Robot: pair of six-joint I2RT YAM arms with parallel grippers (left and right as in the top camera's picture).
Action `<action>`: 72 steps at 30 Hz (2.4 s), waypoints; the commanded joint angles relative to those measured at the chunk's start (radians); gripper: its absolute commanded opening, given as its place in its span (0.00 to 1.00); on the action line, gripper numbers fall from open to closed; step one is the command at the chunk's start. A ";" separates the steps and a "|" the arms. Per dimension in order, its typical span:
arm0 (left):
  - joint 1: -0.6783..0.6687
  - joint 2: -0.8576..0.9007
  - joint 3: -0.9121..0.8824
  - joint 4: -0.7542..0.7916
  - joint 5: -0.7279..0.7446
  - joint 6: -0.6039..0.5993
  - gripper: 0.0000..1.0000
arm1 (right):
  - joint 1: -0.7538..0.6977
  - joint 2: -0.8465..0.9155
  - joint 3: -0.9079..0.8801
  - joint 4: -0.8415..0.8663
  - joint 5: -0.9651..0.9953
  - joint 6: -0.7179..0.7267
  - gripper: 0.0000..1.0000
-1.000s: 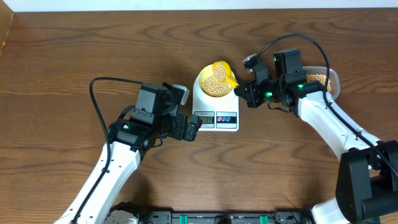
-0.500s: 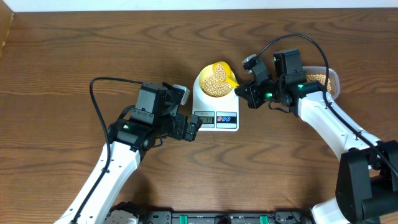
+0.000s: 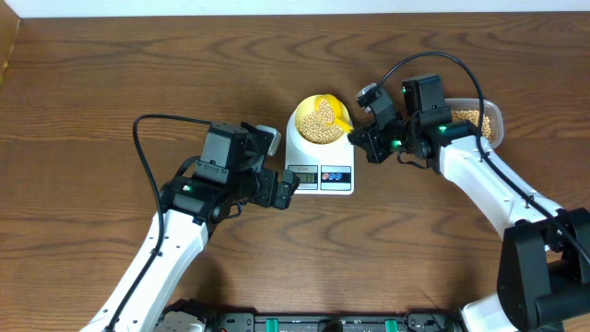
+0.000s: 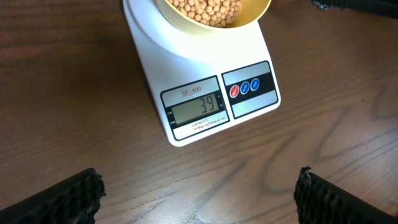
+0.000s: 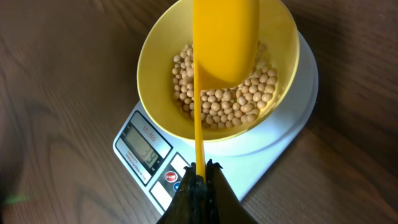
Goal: Scoop item into bowl and weigh 50g on scale
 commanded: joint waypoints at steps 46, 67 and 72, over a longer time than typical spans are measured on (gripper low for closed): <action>-0.002 0.004 0.002 0.001 -0.010 0.002 1.00 | 0.006 -0.006 0.003 0.006 0.023 -0.117 0.01; -0.002 0.004 0.002 0.001 -0.010 0.002 1.00 | 0.006 -0.006 0.003 -0.011 -0.055 0.065 0.01; -0.002 0.004 0.002 0.001 -0.010 0.002 1.00 | 0.005 -0.006 0.003 -0.011 -0.055 0.064 0.01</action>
